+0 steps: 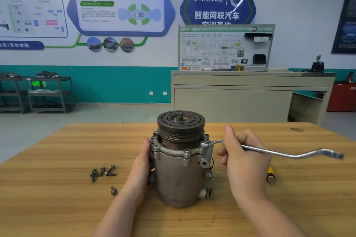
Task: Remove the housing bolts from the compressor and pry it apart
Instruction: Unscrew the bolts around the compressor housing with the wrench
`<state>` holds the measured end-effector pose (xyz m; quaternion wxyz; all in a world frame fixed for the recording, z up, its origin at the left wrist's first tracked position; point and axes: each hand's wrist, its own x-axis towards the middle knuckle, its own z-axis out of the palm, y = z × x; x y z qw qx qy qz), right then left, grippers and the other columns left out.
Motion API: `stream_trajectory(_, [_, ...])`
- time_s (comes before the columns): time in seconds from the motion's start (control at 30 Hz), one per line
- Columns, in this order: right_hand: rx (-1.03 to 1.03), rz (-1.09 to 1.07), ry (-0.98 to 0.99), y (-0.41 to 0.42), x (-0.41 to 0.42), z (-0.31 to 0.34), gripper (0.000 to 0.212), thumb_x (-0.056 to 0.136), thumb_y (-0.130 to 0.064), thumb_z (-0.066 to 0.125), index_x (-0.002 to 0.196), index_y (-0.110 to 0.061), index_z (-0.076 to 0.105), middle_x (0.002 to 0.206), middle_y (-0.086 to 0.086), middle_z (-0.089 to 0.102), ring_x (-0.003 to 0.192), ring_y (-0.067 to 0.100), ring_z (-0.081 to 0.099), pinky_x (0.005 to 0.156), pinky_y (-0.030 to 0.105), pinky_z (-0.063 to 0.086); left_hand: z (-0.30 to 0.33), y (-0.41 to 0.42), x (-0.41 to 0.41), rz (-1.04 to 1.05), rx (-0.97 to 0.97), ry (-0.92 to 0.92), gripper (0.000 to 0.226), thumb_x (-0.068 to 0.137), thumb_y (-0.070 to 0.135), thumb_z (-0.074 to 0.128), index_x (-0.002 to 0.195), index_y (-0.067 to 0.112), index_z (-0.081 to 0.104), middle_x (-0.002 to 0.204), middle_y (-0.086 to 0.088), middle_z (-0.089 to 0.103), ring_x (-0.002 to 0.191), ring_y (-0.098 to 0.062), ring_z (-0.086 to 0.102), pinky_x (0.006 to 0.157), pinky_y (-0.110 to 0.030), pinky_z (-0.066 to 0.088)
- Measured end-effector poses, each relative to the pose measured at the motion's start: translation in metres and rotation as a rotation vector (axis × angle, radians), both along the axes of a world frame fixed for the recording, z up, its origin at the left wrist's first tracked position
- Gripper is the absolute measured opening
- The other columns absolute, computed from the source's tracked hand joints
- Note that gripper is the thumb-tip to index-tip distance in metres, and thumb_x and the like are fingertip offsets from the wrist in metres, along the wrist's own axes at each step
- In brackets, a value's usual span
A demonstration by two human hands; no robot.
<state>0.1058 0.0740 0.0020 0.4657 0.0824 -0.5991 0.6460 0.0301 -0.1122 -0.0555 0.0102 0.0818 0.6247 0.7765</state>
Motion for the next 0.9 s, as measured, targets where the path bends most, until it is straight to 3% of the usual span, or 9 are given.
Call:
stream_trajectory(0.13, [0.139, -0.047, 0.056, -0.009, 0.008, -0.001, 0.043, 0.093, -0.013, 0.061, 0.054, -0.003, 0.044, 0.047, 0.006, 0.054, 0.04, 0.006, 0.047, 0.046, 0.009, 0.036, -0.001, 0.001, -0.001, 0.017, 0.005, 0.005, 0.081, 0.066, 0.083, 0.041, 0.119, 0.029, 0.068, 0.122, 0.0, 0.068, 0.121, -0.022, 0.058, 0.11, -0.05, 0.037])
stream_trajectory(0.3, [0.481, -0.248, 0.221, -0.02, 0.017, -0.003, 0.04, 0.09, -0.019, 0.056, 0.059, -0.026, 0.031, 0.047, -0.002, 0.036, 0.042, 0.01, 0.038, 0.041, 0.014, 0.028, -0.002, 0.002, -0.004, 0.024, 0.029, 0.018, 0.092, 0.053, 0.093, 0.054, 0.118, 0.029, 0.069, 0.122, 0.0, 0.068, 0.118, -0.02, 0.061, 0.108, -0.049, 0.041])
stream_trajectory(0.37, [0.376, -0.121, 0.2, -0.018, 0.019, -0.012, 0.038, 0.09, -0.024, 0.056, 0.059, -0.03, 0.036, 0.049, -0.003, 0.04, 0.041, 0.003, 0.038, 0.041, 0.012, 0.03, -0.004, 0.001, -0.005, 0.016, 0.022, 0.018, 0.096, 0.044, 0.096, 0.056, 0.116, 0.032, 0.07, 0.121, 0.0, 0.069, 0.118, -0.02, 0.061, 0.107, -0.049, 0.041])
stream_trajectory(0.47, [0.065, 0.159, 0.038, -0.002, 0.01, -0.018, 0.031, 0.084, -0.035, 0.06, 0.055, -0.031, 0.049, 0.05, -0.001, 0.055, 0.04, 0.001, 0.047, 0.04, 0.012, 0.037, -0.006, -0.001, -0.006, 0.002, -0.007, 0.04, 0.092, 0.047, 0.098, 0.05, 0.114, 0.038, 0.07, 0.121, 0.002, 0.069, 0.119, -0.019, 0.06, 0.108, -0.05, 0.039])
stream_trajectory(0.6, [-0.283, 0.668, -0.251, 0.028, -0.022, -0.005, 0.03, 0.081, -0.026, 0.07, 0.055, -0.023, 0.057, 0.047, 0.004, 0.055, 0.034, 0.01, 0.044, 0.034, 0.017, 0.033, -0.006, -0.001, -0.005, 0.01, -0.03, 0.066, 0.088, 0.053, 0.097, 0.047, 0.115, 0.039, 0.069, 0.121, 0.003, 0.069, 0.12, -0.019, 0.059, 0.109, -0.051, 0.038])
stream_trajectory(0.73, [-0.389, 1.015, -0.571, 0.037, -0.052, 0.017, 0.024, 0.073, -0.025, 0.066, 0.055, -0.011, 0.059, 0.044, 0.004, 0.049, 0.029, 0.004, 0.04, 0.028, 0.012, 0.029, -0.004, 0.002, -0.004, 0.026, 0.0, 0.069, 0.076, 0.067, 0.085, 0.041, 0.114, 0.033, 0.07, 0.121, -0.001, 0.069, 0.12, -0.022, 0.059, 0.11, -0.052, 0.037])
stream_trajectory(0.8, [-0.432, 1.041, -0.54, 0.039, -0.056, 0.024, 0.027, 0.075, -0.026, 0.065, 0.054, -0.011, 0.059, 0.043, 0.003, 0.049, 0.029, 0.002, 0.039, 0.028, 0.011, 0.028, -0.005, 0.002, -0.004, 0.037, 0.018, 0.055, 0.073, 0.068, 0.081, 0.04, 0.112, 0.031, 0.072, 0.12, -0.002, 0.069, 0.12, -0.023, 0.059, 0.11, -0.052, 0.037])
stream_trajectory(0.9, [-0.6, 0.911, -0.313, 0.046, -0.051, 0.026, 0.027, 0.081, -0.028, 0.065, 0.06, -0.016, 0.053, 0.044, 0.001, 0.049, 0.031, 0.003, 0.038, 0.029, 0.014, 0.028, -0.004, 0.003, -0.003, 0.041, 0.004, 0.05, 0.071, 0.069, 0.08, 0.038, 0.109, 0.033, 0.073, 0.118, -0.001, 0.07, 0.118, -0.022, 0.06, 0.109, -0.05, 0.038])
